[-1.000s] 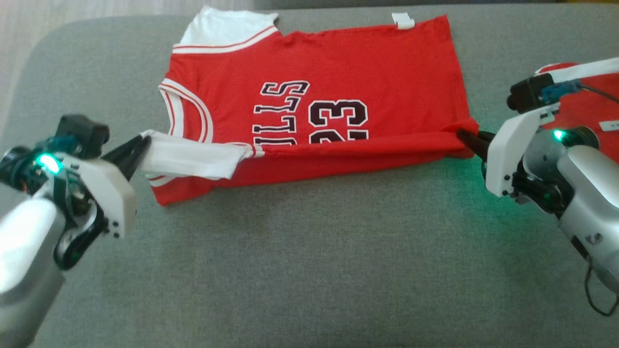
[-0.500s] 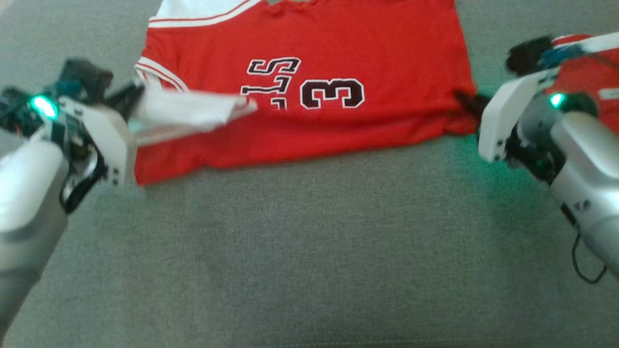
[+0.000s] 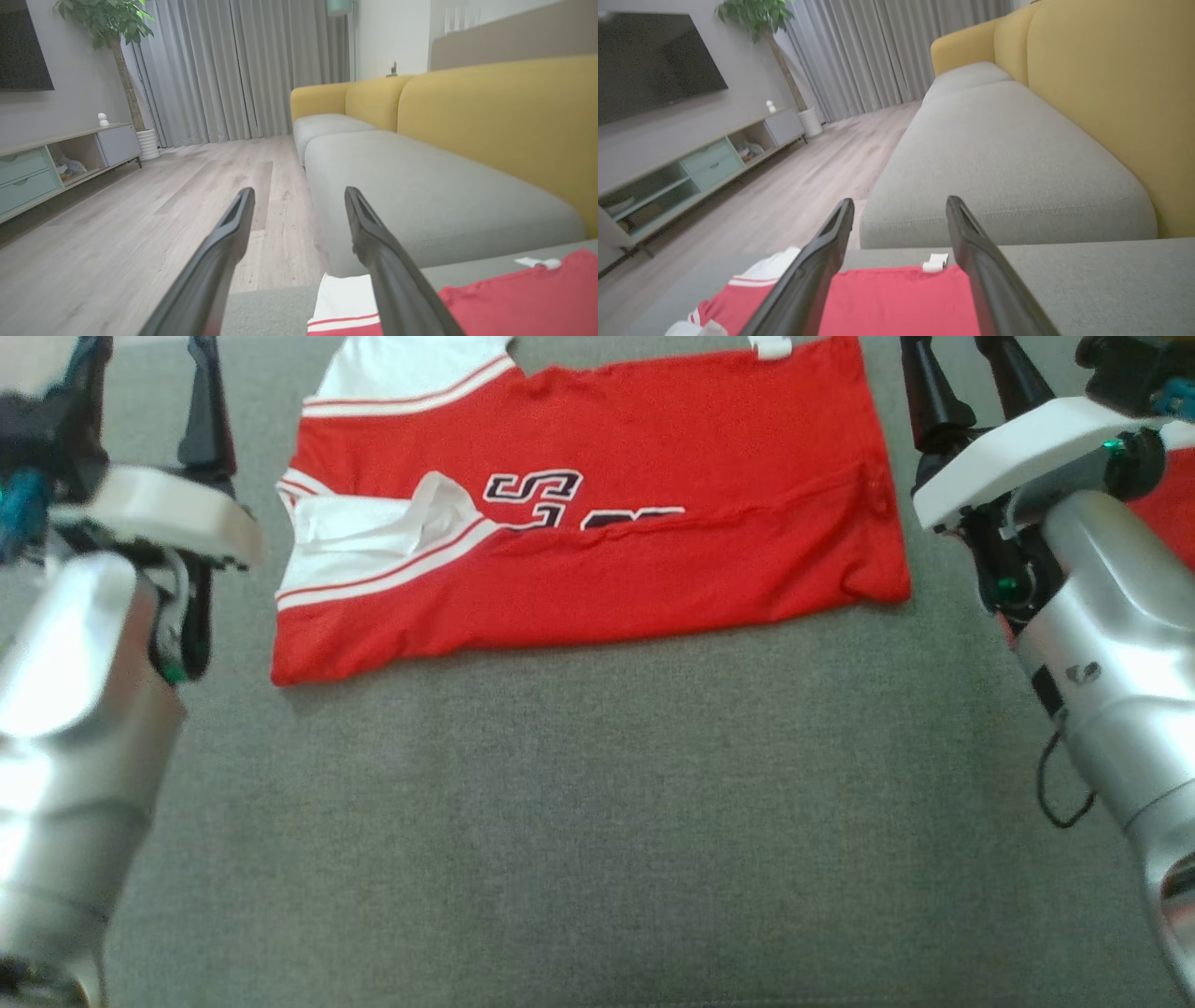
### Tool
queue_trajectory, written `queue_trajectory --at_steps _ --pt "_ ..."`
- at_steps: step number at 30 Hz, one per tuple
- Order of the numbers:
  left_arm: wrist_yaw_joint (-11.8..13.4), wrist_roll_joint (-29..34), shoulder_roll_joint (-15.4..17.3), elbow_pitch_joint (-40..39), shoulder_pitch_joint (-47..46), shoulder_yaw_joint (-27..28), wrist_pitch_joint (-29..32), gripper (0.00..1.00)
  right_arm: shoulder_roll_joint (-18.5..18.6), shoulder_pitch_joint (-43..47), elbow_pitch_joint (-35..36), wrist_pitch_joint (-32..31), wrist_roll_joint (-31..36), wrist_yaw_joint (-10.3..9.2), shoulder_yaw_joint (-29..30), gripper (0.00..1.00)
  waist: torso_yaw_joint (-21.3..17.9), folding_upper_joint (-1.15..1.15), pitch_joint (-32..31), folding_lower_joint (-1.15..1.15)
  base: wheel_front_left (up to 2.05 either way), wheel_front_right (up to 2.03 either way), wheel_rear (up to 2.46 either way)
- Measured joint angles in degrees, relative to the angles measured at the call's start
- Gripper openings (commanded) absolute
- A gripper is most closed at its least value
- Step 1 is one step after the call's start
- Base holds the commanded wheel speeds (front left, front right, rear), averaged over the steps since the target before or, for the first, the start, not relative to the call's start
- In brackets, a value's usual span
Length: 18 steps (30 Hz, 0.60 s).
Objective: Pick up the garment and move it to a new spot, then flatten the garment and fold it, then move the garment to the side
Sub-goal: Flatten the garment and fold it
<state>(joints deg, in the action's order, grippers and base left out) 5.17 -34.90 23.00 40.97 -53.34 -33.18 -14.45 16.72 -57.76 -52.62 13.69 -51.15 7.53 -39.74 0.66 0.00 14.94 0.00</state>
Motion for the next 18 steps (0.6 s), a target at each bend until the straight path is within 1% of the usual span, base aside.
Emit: queue_trajectory --at_steps 2,3,4,6,8,11,13,15,16,18 --pt "1.78 0.98 -0.37 -5.03 3.44 3.11 -0.01 1.0 -1.04 1.06 1.22 0.66 1.36 0.0 2.87 1.0 0.07 0.0 -1.07 0.0 0.0 0.0 0.0" --pt "2.66 1.63 -0.7 -8.18 5.67 5.5 -0.02 1.0 -1.6 2.19 2.86 0.67 2.52 0.0 5.65 1.0 0.1 0.0 -1.59 0.0 0.0 0.0 0.0" --pt "3.89 2.47 -1.2 -11.43 8.14 8.04 -0.11 1.0 -1.9 3.61 5.12 0.68 4.83 0.0 8.51 1.0 0.11 0.0 -2.08 0.0 0.0 0.0 0.0" --pt "5.13 4.93 -2.05 -16.92 13.42 11.54 -0.29 1.0 -2.75 7.21 9.6 0.69 10.76 0.0 14.81 1.0 0.06 0.0 -2.94 -0.01 0.0 0.0 0.0" --pt "6.08 7.54 -3.52 -21.69 19.68 14.24 -0.31 1.0 -4.63 12.47 13.96 0.7 16.99 0.0 20.94 1.0 -0.01 0.0 -3.71 -0.01 0.0 0.0 0.0" --pt "6.44 10.31 -6.58 -26.59 28.4 17.56 -0.31 1.0 -9.28 22.62 19.23 0.9 24.98 0.0 29.0 1.0 -0.05 0.0 -4.6 -0.01 0.0 0.0 0.0" --pt "6.42 12.25 -8.33 -28.88 32.87 18.98 -0.31 1.0 -11.49 29.16 22.13 0.94 29.85 0.0 31.96 1.0 -0.06 0.0 -5.15 -0.01 0.0 0.0 0.0" --pt "5.92 14.17 -9.82 -30.39 36.14 20.5 -0.31 1.0 -12.74 34.2 24.53 0.94 32.55 0.0 34.31 1.0 -0.13 0.0 -5.6 -0.01 0.0 0.0 0.0" --pt "5.22 15.25 -11.23 -30.48 38.45 22.01 -0.31 1.0 -12.8 37.8 26.25 0.94 34.6 0.0 35.38 1.0 -0.17 0.0 -6.02 -0.01 0.0 0.0 0.0" --pt "4.12 16.29 -12.51 -30.41 40.57 22.83 -0.31 1.0 -12.88 40.24 27.44 0.94 34.93 0.0 35.74 1.0 -0.2 0.0 -6.43 -0.01 0.0 0.0 0.0"
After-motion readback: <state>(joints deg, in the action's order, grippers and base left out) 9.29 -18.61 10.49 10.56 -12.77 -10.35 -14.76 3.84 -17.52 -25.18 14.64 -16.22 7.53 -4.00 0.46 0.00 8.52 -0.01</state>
